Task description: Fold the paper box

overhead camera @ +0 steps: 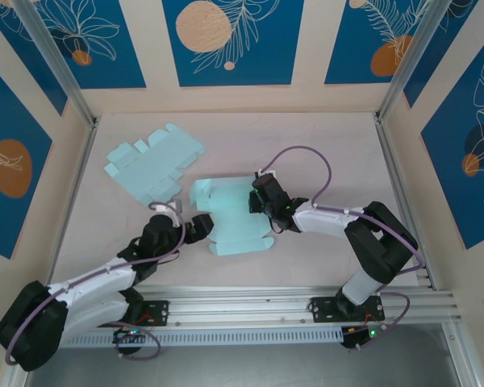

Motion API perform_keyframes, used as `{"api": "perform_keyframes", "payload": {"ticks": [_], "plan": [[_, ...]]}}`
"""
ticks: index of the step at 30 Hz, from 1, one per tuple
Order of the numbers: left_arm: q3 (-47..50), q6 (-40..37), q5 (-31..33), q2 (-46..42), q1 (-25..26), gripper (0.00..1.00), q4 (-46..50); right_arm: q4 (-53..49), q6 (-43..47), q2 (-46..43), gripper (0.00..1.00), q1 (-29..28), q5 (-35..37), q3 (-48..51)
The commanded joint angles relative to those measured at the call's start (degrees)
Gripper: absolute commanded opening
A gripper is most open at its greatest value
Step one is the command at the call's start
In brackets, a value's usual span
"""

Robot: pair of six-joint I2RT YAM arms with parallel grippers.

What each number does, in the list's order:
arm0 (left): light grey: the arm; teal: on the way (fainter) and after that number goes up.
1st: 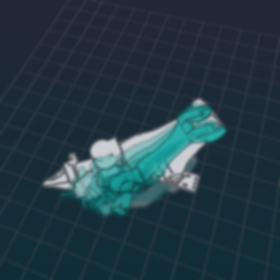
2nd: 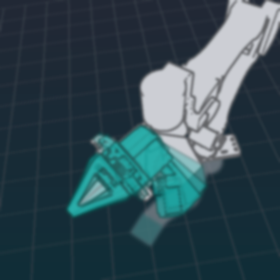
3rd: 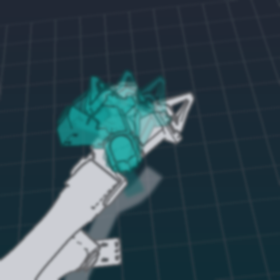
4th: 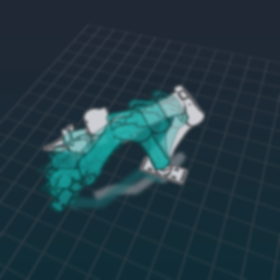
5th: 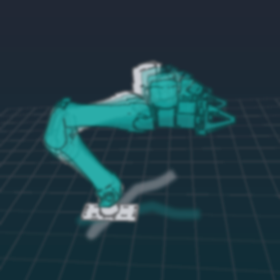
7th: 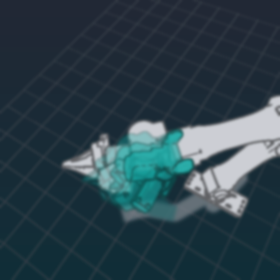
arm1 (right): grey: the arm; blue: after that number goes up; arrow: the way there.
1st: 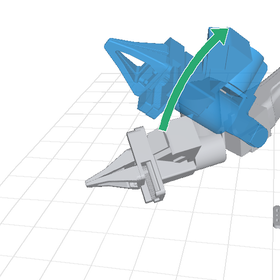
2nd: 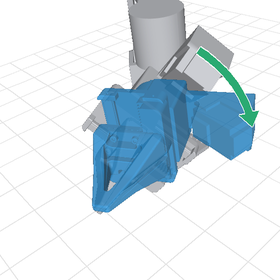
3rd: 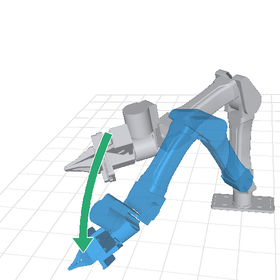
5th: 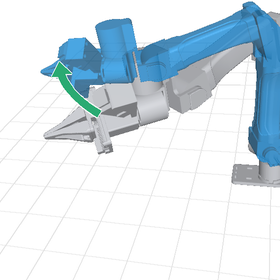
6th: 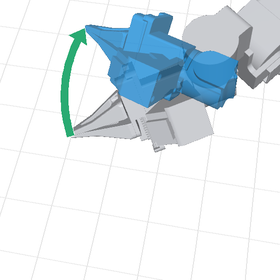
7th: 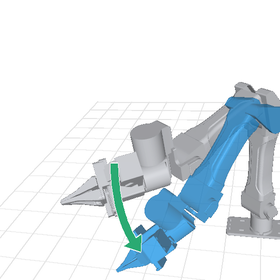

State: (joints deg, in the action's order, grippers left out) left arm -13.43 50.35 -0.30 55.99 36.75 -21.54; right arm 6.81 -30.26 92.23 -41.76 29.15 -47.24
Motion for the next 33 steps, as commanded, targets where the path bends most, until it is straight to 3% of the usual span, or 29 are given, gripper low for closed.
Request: {"api": "perform_keyframes", "payload": {"ticks": [1, 14, 23, 27, 33], "plan": [[-3.4, -2.5, 2.4, 2.1, 1.5, 0.99, -7.6, 1.8, -1.1, -1.2, 0.04, -0.7, 0.2, -0.5], [-9.7, -5.8, 3.4, 10.9, 2.2, 0.97, -10.8, 2.1, -0.8, -1.2, 0.04, -1.1, -0.7, -0.6], [-13.0, -7.5, -0.2, 16.5, 2.1, 0.97, -13.6, 2.8, -1.8, 0.1, 0.04, -1.2, -2.1, -1.0], [-14.0, -10.6, -1.0, 11.2, 2.1, 0.99, -6.4, 2.1, -2.4, 0.6, 0.04, -1.1, -1.2, -1.2], [-14.8, -13.9, -1.0, -6.9, 1.9, 1.00, 17.0, 0.6, -2.3, 0.6, 0.04, -0.4, -1.2, -1.9]]}}
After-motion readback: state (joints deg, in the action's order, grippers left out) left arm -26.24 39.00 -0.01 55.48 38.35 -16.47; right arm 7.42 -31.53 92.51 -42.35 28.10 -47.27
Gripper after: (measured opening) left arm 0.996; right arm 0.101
